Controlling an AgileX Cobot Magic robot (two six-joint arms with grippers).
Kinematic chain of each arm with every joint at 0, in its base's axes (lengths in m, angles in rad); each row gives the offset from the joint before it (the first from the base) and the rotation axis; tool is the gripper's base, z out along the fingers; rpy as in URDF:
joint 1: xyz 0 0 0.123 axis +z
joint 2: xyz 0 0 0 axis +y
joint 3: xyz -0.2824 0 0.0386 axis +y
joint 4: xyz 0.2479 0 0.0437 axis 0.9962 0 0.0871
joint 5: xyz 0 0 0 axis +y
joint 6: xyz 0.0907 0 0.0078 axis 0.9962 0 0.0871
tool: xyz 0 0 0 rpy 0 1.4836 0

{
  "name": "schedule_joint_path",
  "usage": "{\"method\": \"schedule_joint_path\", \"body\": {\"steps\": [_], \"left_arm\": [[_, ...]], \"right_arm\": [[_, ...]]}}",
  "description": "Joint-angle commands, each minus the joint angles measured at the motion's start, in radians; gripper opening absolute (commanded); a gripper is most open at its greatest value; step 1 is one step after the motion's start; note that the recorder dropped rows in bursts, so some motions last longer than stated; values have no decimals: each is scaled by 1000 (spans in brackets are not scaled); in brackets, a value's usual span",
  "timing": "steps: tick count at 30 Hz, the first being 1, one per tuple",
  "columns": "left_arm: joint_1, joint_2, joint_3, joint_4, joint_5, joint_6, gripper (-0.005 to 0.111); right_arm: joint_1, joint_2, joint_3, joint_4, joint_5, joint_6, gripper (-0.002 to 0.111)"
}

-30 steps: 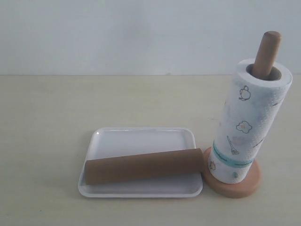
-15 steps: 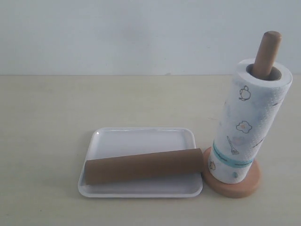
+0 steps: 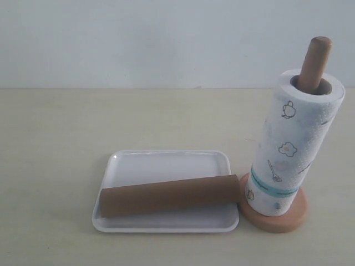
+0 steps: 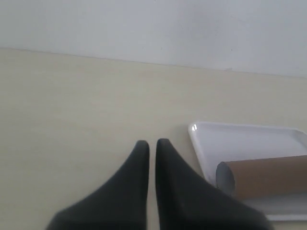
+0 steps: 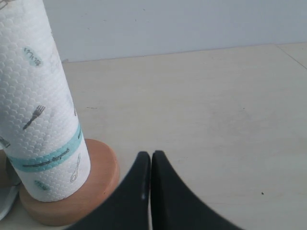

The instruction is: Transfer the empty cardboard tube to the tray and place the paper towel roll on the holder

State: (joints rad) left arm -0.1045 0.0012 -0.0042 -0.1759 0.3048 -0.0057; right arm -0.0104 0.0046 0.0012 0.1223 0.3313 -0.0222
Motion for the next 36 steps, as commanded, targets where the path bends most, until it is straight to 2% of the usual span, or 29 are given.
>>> {"method": "schedule_joint_path", "body": {"steps": [1,5,11,27,36], "left_arm": [[4,-1,4,49,-17,-112,5],[4,-1,4,185,-17,-96,5],[4,-1,4,186,-17,14,5],[7,-1,4,132,-17,14,5],[84,-1,4,132,-17,14,5]], "right_arm": [[-7,-5,-1,-2,-9,-2,0],[-7,-5,-1,-2,-9,-2,0],[-7,-5,-1,-2,-9,-2,0],[-7,-5,-1,-2,-9,-2,0],[-7,-5,-1,-2,-9,-2,0]]}}
